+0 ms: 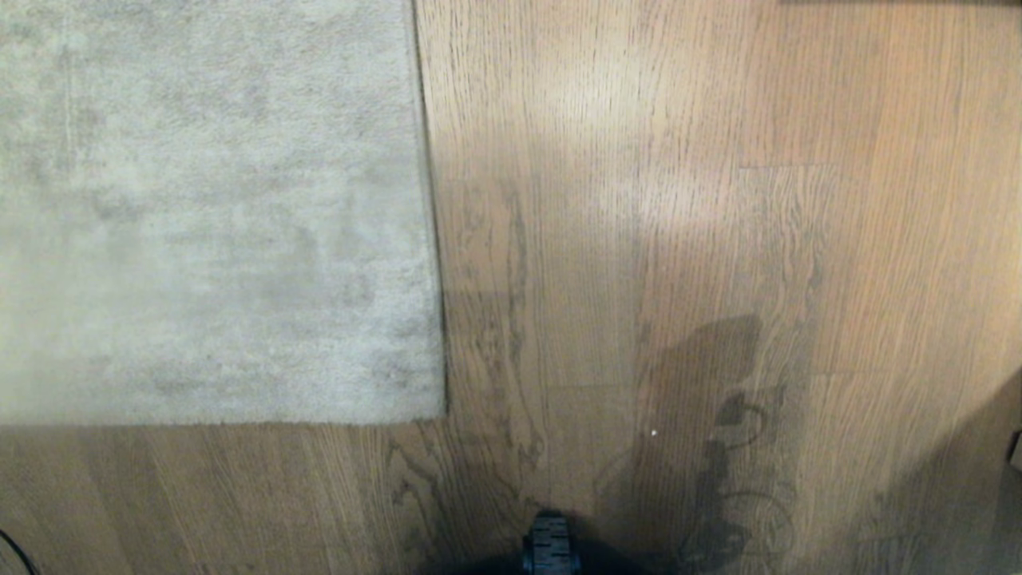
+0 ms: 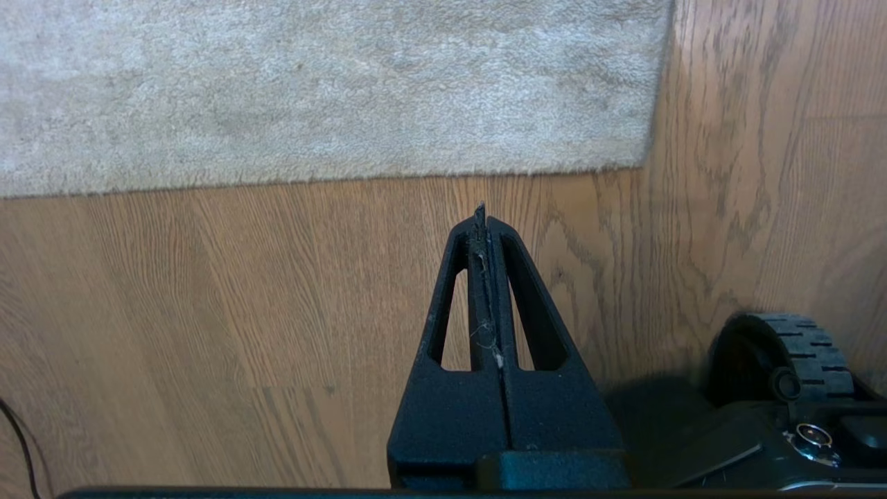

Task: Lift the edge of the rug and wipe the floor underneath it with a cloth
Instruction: Lift up the carpet

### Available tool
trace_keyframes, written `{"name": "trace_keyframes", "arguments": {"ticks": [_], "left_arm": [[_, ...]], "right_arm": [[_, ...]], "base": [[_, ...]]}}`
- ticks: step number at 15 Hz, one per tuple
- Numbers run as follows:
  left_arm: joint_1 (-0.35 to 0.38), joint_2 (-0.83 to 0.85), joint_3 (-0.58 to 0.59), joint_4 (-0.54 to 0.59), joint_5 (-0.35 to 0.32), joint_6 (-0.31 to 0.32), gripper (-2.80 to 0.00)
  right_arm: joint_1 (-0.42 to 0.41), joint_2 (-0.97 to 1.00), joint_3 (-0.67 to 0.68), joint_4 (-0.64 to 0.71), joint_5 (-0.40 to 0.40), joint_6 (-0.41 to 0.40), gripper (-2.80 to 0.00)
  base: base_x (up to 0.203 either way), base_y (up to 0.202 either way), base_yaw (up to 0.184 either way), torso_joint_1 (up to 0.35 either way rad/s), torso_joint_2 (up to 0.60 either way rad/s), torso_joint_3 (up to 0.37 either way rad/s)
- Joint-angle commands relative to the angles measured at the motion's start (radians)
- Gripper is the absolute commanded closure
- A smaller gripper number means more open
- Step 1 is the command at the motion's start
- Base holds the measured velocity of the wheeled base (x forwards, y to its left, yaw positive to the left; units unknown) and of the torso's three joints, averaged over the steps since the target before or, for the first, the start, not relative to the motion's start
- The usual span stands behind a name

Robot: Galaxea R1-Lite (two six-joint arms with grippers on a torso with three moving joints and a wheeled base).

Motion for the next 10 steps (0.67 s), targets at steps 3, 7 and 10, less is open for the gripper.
{"name": "trace_keyframes", "arguments": {"ticks": [3,7,10], "left_arm": [[0.0,0.066,-0.002,0.001,-0.001,0.001,0.0],[-0.018,0.215,-0.056,0.006,-0.023,0.005,0.0],[-0.079,0.43,-0.163,0.004,-0.042,0.006,0.0]], "right_arm": [[0.0,0.001,0.0,0.0,0.001,-0.001,0.0],[0.001,0.001,0.0,0.0,0.001,-0.001,0.0],[0.0,0.001,0.0,0.0,0.001,-0.001,0.0]], "base": [[0.0,0.0,0.0,0.0,0.0,0.0],[0.0,0.0,0.0,0.0,0.0,0.0],[0.0,0.0,0.0,0.0,0.0,0.0]]}}
